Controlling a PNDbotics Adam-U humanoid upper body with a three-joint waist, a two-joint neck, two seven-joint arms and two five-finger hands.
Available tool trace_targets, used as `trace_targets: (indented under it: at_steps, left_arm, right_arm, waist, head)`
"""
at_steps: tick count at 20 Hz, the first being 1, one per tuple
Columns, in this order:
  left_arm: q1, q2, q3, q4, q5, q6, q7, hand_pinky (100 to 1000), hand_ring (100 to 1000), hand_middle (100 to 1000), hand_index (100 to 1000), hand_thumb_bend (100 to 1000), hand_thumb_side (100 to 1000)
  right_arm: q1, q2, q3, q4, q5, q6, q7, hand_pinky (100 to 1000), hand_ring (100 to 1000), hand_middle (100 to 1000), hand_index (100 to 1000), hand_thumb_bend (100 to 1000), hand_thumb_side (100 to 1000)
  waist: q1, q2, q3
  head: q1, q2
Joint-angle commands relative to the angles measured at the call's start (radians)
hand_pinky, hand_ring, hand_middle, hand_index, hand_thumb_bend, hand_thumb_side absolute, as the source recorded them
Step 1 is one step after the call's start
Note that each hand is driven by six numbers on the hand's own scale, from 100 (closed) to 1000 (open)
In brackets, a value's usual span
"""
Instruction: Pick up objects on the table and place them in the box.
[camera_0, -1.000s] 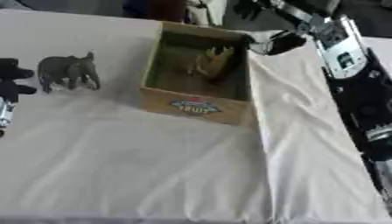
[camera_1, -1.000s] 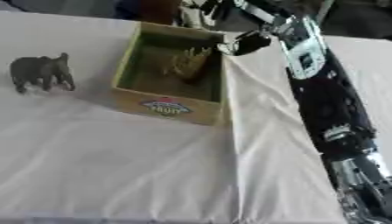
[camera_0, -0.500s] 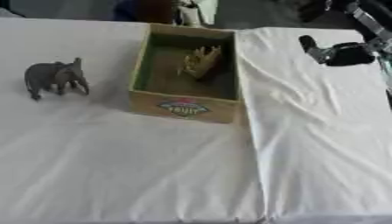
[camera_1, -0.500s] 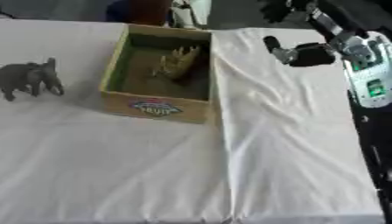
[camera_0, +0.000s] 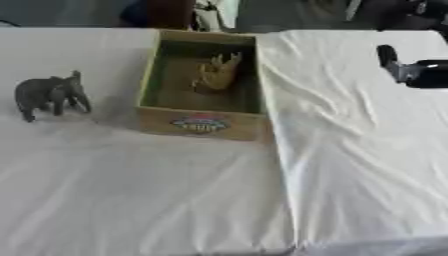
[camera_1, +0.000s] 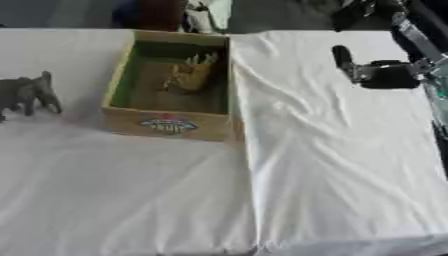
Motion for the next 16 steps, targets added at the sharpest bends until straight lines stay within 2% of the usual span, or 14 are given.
trace_targets:
  at_steps: [1, 5, 7, 8, 10, 12, 16]
  left_arm:
    - [-0.046, 0.113, -0.027, 0.069, -0.050, 0.012, -0.008, 786, 840, 749, 829, 340, 384]
    - [-0.116, 0.118, -0.077, 0.168, -0.110, 0.010, -0.039, 774, 823, 742, 828, 444, 454]
    - [-0.148, 0.109, -0.104, 0.215, -0.139, 0.004, -0.064, 770, 819, 739, 826, 484, 481]
    - [-0.163, 0.104, -0.117, 0.237, -0.153, 0.000, -0.077, 767, 815, 736, 824, 555, 501]
    - [-0.191, 0.090, -0.139, 0.282, -0.181, -0.014, -0.104, 765, 811, 733, 821, 605, 518]
    - [-0.214, 0.074, -0.152, 0.325, -0.207, -0.037, -0.130, 765, 811, 722, 818, 637, 526]
    - [-0.246, 0.037, -0.169, 0.405, -0.263, -0.091, -0.149, 770, 815, 684, 811, 645, 530]
  right_arm:
    - [0.000, -0.052, 0.005, -0.039, -0.056, -0.093, 0.041, 595, 612, 612, 790, 130, 100]
    - [0.014, -0.069, 0.014, -0.049, -0.117, -0.093, 0.014, 594, 609, 607, 788, 126, 100]
    - [0.017, -0.071, 0.013, -0.049, -0.146, -0.093, 0.031, 594, 608, 607, 787, 124, 100]
    - [0.018, -0.071, 0.012, -0.048, -0.159, -0.093, 0.042, 593, 607, 605, 786, 123, 100]
    - [0.018, -0.070, 0.007, -0.045, -0.187, -0.093, 0.065, 593, 606, 604, 785, 121, 100]
    - [0.018, -0.069, 0.000, -0.041, -0.214, -0.093, 0.088, 592, 605, 602, 784, 119, 100]
    - [0.021, -0.067, -0.012, -0.035, -0.269, -0.093, 0.135, 590, 602, 599, 781, 110, 100]
  waist:
    - [-0.001, -0.018, -0.013]
    - [-0.002, -0.021, -0.041]
    - [-0.002, -0.021, -0.053]
    - [-0.001, -0.021, -0.061]
    - [0.000, -0.021, -0.073]
    - [0.000, -0.019, -0.083]
    - [-0.002, -0.014, -0.099]
  head:
    - [0.015, 0.006]
    - [0.027, 0.011]
    - [0.033, 0.013]
    - [0.037, 0.014]
    - [0.042, 0.015]
    - [0.047, 0.015]
    - [0.053, 0.015]
